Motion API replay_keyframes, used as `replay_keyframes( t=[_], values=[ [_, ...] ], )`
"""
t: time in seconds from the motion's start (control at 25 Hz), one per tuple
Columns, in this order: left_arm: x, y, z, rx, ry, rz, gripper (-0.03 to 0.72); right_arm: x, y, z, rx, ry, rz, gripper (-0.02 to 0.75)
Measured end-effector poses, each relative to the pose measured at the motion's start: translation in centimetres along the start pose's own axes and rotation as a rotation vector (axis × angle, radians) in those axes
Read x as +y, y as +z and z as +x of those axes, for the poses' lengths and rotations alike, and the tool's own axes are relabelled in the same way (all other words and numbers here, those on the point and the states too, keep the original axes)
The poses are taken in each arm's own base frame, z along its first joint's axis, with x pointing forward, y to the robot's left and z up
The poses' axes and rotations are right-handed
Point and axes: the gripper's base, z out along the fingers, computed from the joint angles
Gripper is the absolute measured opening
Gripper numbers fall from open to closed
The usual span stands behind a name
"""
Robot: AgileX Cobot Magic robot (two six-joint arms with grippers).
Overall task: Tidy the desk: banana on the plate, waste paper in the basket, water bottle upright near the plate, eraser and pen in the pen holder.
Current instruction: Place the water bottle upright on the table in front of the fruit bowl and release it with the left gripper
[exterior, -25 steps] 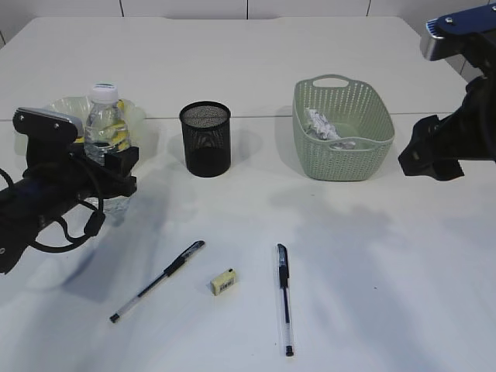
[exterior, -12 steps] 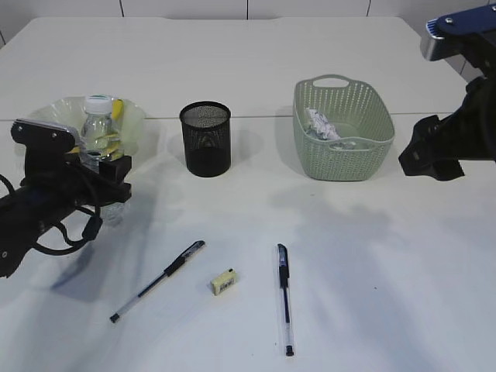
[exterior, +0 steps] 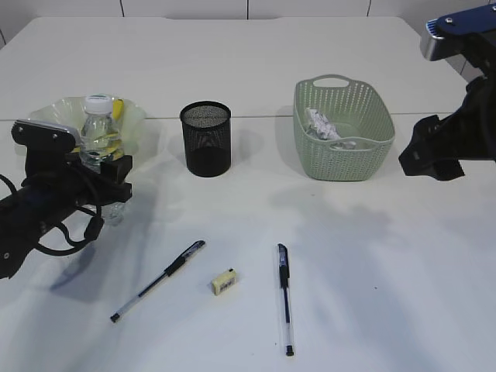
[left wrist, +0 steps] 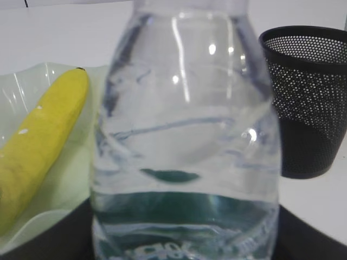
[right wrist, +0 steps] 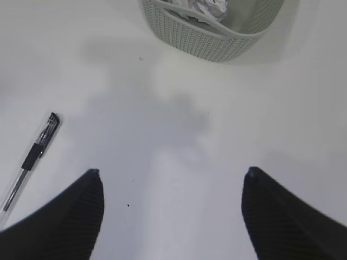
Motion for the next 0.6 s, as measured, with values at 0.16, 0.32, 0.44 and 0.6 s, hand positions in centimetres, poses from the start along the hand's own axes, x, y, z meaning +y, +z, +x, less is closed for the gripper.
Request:
replay_keyframes(
  t=[0.16,0.32,0.44,0.6],
  values=[
    [0.00,0.00,0.02,0.001,0.000,0.000,0.437,0.00,0.00,0.00,0.000,0.000,0.000,0.588],
    [-0.02,0.00,0.02,0.001,0.001,0.002,0.442,0.00,0.00,0.00,0.000,0.000,0.000,0.588],
    [-0.02,0.00,0.02,0.001,0.001,0.002,0.452,-0.03,0.00,0.00,0.000,-0.004,0.003,0.588],
    [-0.02,0.00,0.02,0.001,0.001,0.002,0.480,-0.08,0.00,0.00,0.000,-0.010,0.009,0.588]
  ],
)
